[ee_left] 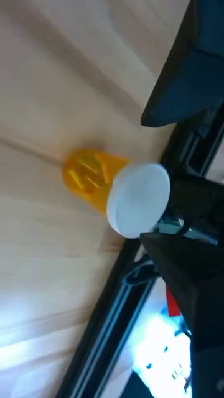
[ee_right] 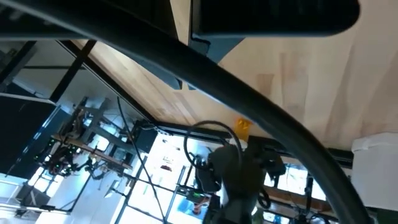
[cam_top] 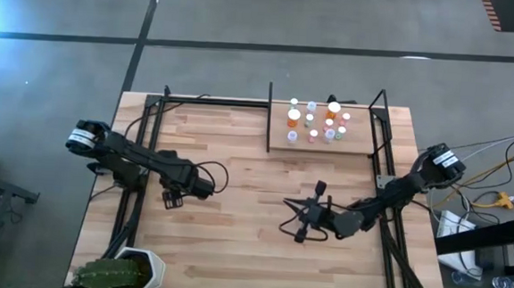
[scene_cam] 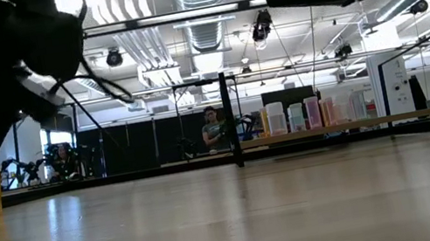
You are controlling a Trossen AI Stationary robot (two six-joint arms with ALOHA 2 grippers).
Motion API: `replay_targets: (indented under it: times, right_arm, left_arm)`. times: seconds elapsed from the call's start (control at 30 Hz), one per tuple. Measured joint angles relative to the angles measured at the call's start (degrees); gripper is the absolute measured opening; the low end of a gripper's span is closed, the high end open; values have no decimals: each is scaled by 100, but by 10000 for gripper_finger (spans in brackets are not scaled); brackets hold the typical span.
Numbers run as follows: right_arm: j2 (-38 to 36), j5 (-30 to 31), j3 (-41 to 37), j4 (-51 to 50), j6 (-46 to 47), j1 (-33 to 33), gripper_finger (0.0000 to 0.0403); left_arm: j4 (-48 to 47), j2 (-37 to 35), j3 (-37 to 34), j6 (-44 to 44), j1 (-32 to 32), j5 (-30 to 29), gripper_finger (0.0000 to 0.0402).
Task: Pick and place medicine bottles onto shelf by color
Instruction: Put the orange pill bottle on the shelf
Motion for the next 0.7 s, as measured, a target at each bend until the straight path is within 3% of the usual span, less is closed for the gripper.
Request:
replay_targets:
  times: [0.23,0.5,0.7]
  right_arm:
    - [-11,1,0,3,-35,35,15]
    - [-13,1,-2,3,-35,35,15]
    - [-15,1,-2,-2,-36,35,15]
  left_arm:
    - [4,11,-292,41,35,-387,276]
    - [344,9,-374,522,93,-343,275]
    - [299,9,-655,543,275,-248,238]
